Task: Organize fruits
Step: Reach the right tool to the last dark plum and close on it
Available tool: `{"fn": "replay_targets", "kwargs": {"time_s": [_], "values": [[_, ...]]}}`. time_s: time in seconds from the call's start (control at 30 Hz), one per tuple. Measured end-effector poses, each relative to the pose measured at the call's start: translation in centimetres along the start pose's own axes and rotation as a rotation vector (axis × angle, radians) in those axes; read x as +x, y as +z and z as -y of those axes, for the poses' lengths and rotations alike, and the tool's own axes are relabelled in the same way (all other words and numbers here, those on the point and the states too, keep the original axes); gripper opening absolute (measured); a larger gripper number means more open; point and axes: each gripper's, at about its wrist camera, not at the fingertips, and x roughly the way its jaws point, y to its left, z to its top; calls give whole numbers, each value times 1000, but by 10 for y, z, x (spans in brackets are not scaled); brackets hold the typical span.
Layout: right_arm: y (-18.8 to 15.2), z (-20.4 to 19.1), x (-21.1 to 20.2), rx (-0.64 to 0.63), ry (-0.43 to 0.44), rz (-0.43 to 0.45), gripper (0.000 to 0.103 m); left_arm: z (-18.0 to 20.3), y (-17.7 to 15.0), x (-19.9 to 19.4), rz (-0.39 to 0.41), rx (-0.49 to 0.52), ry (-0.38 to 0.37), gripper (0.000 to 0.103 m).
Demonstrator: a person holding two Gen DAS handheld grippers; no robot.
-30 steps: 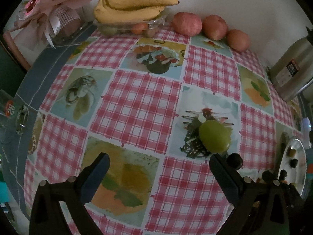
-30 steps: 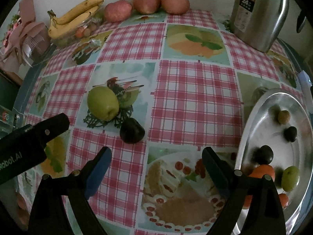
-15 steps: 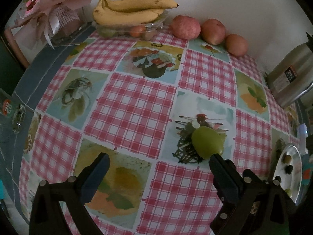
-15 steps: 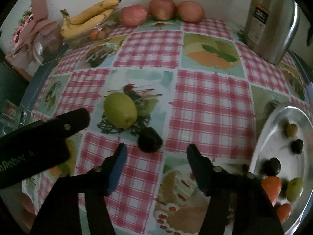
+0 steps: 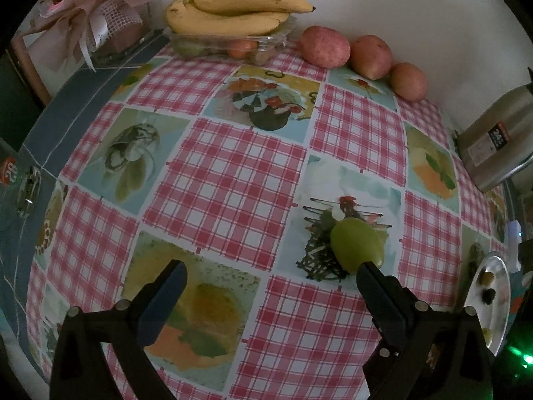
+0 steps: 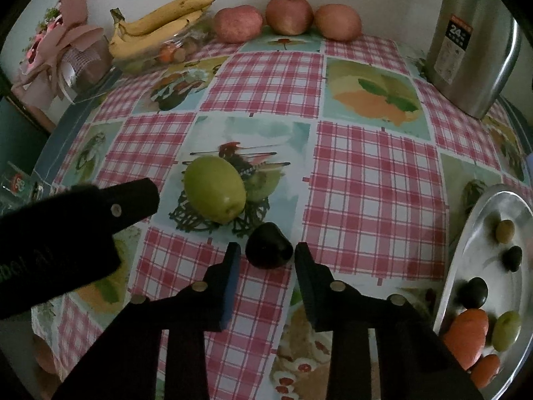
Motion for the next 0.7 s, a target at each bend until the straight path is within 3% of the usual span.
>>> {"fn": "replay_targets", "kwargs": {"time_s": [0.37, 0.7], "values": [[-2, 5, -4, 33, 29, 5, 29, -1, -1, -1, 6, -12, -13, 103], [-2, 21, -18, 98, 53, 39, 29, 5, -3, 2, 8, -63, -124, 102]]}}
